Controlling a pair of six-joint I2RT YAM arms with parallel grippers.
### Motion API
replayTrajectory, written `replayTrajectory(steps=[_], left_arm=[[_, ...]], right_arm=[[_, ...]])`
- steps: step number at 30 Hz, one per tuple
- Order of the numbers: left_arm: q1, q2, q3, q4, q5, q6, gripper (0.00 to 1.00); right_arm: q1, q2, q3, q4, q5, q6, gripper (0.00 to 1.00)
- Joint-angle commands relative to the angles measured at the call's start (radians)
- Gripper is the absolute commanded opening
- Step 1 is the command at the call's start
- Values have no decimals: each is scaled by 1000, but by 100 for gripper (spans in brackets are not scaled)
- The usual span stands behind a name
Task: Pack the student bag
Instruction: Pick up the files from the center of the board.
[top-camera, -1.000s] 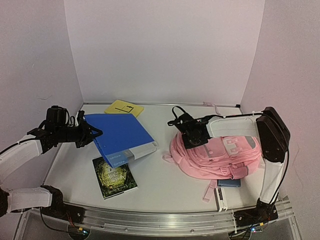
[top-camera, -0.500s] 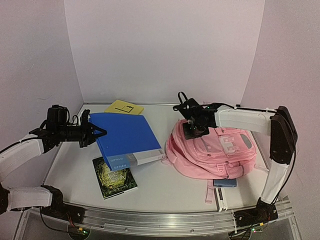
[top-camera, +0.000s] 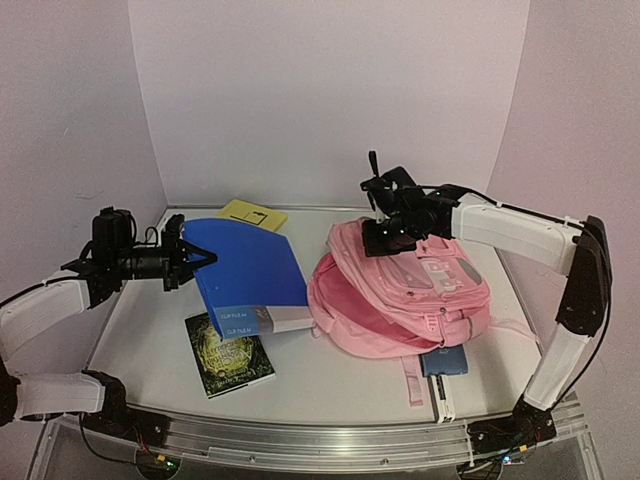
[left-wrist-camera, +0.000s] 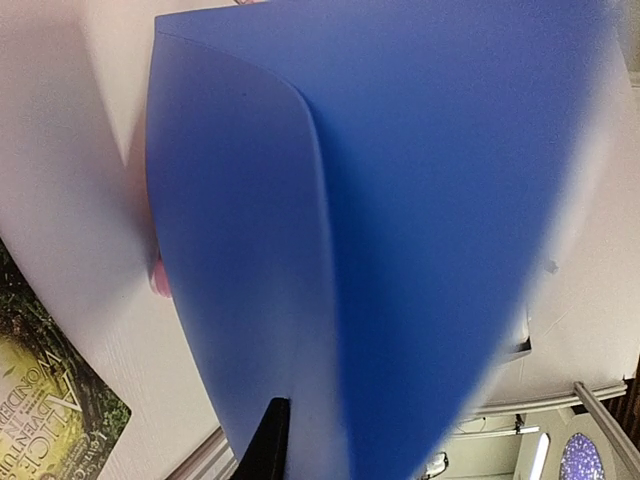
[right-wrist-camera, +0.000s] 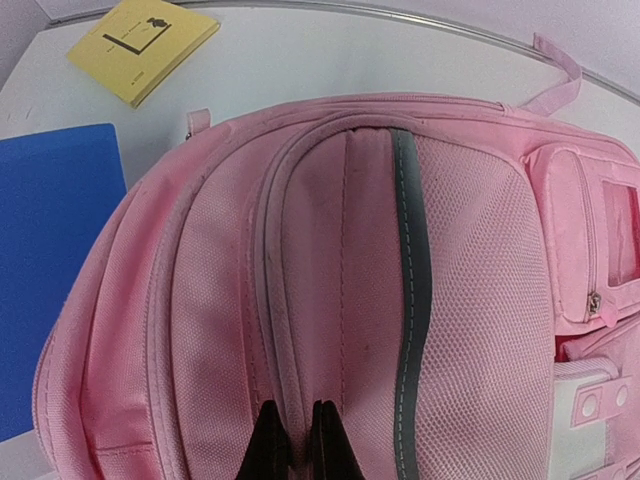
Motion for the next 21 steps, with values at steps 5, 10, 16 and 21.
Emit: replayTrajectory(steps=[5,10,16,21], left_arm=[[-4,-101,170,-94,119,-6,0],[-4,-116,221,-153,121,11,0],[-4,-121,266,-208,118,32,0],[-3,-120,364,-388,77,147,0]], right_arm=[[1,-53,56,115,3,21,0],[-14,-61,56,124,8,24,0],[-40,-77,49,131,10,27,0],[-74,-82,45,136,5,23,0]])
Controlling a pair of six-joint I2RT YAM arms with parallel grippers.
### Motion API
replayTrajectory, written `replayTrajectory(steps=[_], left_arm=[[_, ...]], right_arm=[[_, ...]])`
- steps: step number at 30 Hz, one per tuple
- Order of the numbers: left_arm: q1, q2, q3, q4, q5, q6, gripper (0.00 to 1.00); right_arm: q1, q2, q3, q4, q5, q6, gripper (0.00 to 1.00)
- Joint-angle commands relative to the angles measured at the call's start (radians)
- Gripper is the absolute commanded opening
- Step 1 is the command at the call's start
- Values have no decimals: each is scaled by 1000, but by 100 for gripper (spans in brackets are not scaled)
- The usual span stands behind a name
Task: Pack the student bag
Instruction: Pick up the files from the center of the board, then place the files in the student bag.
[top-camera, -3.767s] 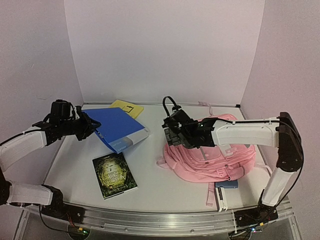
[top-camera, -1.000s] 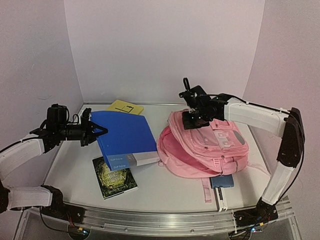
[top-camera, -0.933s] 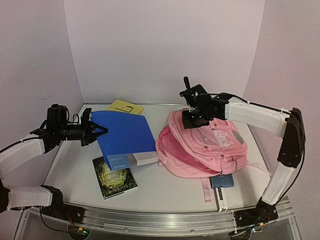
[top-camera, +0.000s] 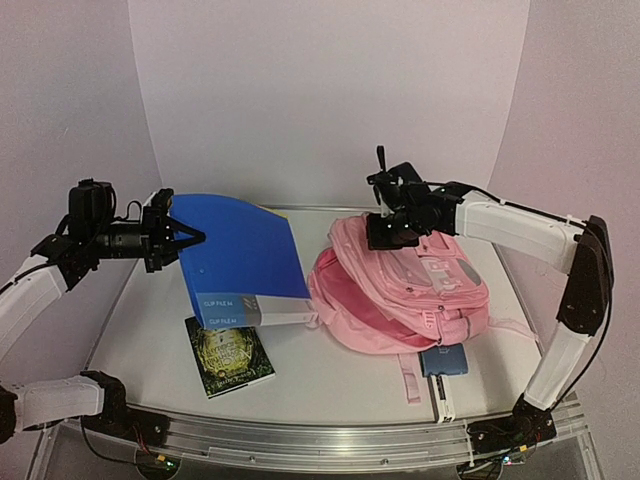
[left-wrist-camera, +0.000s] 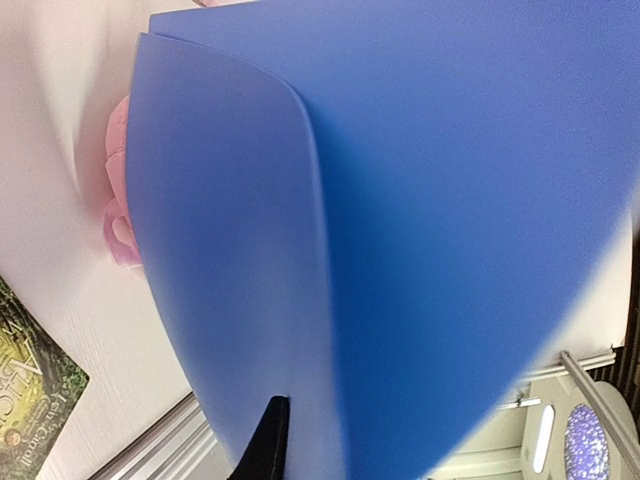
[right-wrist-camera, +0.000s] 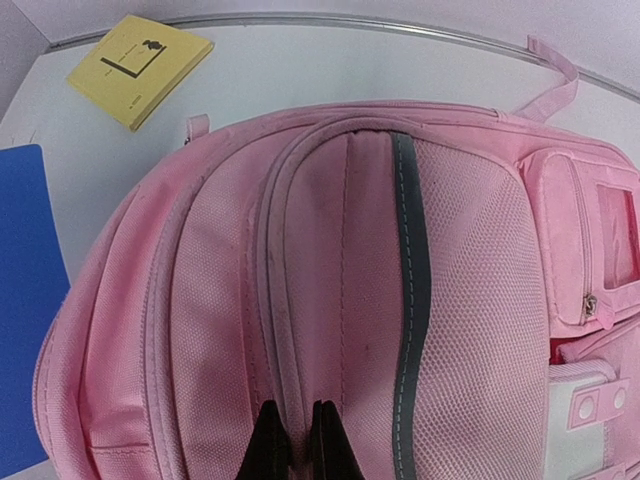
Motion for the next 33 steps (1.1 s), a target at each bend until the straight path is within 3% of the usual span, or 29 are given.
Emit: replayTrajectory(steps=[1,4,7,11,15,20,33], left_arm=[[-3,-26,165,-136,2,135,0],[-3,-10,230,-300,-90,221,0],[-3,5,235,-334,-118,237,0],[-3,6,166,-190,-39,149,0],[-3,24,129,-164,-46,132,0],[-5,46,-10,94,14,-30,0],[-135,180,-68,382,-47,-152,0]], right_arm=[[-37,-80,48,109,11,6,0],[-46,-92,59,110,-19,-2,0],[-50,-109,65,110,-44,-3,0],[-54,-135,57,111,-63,8,0],[-56,-168,46,127,-77,29,0],[-56,-185,41,154,-134,54,0],[-56,-180,34,197,-190,84,0]])
